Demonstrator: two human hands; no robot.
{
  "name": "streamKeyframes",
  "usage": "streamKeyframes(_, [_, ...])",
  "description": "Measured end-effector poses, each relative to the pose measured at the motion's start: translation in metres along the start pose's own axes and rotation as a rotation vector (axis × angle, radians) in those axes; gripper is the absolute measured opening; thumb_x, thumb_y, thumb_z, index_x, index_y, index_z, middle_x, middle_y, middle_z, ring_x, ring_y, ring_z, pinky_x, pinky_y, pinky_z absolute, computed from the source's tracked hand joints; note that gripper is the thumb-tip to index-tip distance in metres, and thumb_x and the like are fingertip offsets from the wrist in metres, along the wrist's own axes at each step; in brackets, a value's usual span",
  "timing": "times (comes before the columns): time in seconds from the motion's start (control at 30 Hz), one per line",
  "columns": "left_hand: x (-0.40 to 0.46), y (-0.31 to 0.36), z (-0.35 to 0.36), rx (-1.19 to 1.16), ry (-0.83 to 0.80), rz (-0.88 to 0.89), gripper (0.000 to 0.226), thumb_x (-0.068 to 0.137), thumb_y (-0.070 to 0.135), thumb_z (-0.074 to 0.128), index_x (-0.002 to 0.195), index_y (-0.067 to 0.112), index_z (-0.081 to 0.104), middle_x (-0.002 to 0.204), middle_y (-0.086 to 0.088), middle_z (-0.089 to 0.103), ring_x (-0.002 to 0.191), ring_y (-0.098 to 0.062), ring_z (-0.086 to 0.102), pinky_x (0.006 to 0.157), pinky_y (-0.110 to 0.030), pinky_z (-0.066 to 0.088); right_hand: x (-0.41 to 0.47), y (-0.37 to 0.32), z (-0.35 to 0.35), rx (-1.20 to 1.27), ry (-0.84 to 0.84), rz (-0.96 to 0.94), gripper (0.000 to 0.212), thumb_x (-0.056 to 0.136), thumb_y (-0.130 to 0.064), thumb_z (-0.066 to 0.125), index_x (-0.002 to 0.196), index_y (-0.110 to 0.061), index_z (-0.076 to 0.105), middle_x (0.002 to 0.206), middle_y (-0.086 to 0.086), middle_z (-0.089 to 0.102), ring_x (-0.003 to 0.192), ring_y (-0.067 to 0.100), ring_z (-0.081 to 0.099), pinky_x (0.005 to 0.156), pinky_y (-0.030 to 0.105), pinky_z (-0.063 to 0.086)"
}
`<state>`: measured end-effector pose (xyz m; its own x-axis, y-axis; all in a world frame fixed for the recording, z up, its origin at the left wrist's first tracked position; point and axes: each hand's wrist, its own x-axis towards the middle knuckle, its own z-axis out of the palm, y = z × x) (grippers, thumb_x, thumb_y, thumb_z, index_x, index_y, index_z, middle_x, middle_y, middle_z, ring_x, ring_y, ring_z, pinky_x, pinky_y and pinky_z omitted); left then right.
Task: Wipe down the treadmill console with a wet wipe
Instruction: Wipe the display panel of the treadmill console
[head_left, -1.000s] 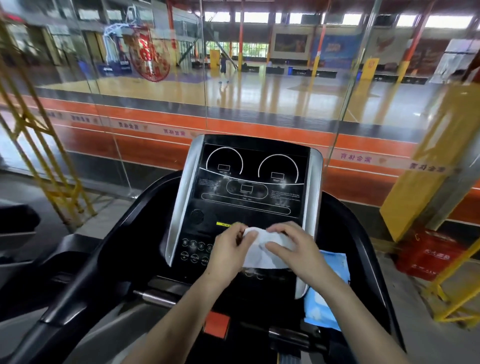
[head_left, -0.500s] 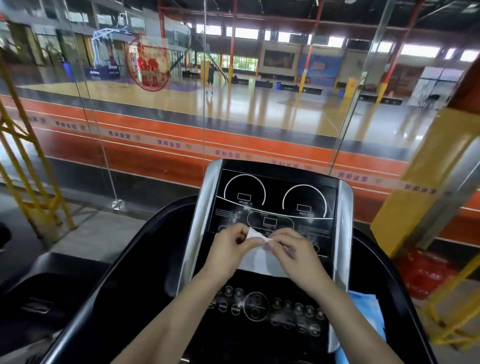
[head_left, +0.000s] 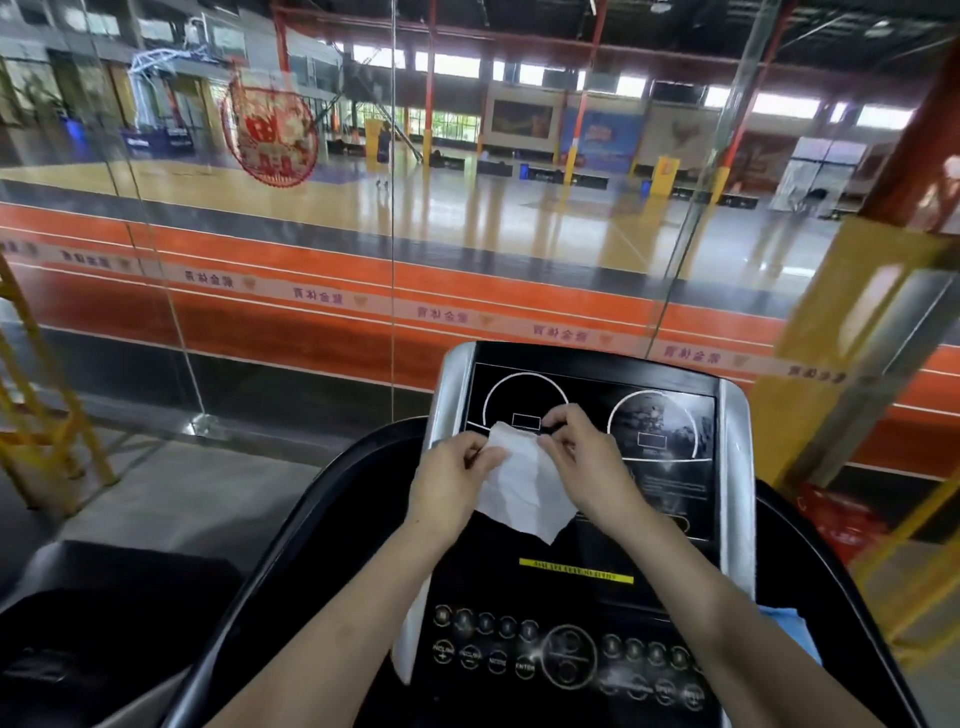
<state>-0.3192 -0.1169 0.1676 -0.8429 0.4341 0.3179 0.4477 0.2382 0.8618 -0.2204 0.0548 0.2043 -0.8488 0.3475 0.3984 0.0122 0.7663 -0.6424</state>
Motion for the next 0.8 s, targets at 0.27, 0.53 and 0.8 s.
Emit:
streamKeyframes(0.27, [0.034,0.0,-0.004,0.321,0.117,0.034,0.034,0.099,0.046,0.063,0.073,0.026,0.058,0.062,0.003,0.058,0.056,-0.015,0.055,0.051,-0.033,0.043,0.057,0.003,0.015,-0.231,-0.065,-0.263,0.025,0.093,0.001,0.045,0.097,-0.024,0.044,0.095,-0.006,0.046,0.082,0.014,0.048,0.072,0.032,0.042])
streamKeyframes(0.53, [0.048,-0.007,0.002,0.442,0.214,0.05,0.016,0.097,0.044,0.067,0.091,0.03,0.069,0.082,0.01,0.065,0.077,-0.012,0.062,0.062,-0.038,0.053,0.076,0.024,0.018,-0.5,-0.042,-0.47,0.024,0.095,-0.014,0.066,0.119,-0.014,0.069,0.114,0.007,0.052,0.095,0.026,0.053,0.079,0.046,0.052])
streamKeyframes(0.8, [0.043,-0.035,-0.001,0.577,0.287,0.275,0.015,0.092,0.021,0.074,0.107,0.021,0.071,0.107,0.001,0.058,0.097,-0.023,0.055,0.073,-0.039,0.052,0.073,0.031,0.027,-0.853,-0.044,-0.597,0.069,0.068,-0.005,0.083,0.132,-0.017,0.062,0.133,0.005,0.05,0.121,0.028,0.045,0.103,0.039,0.035])
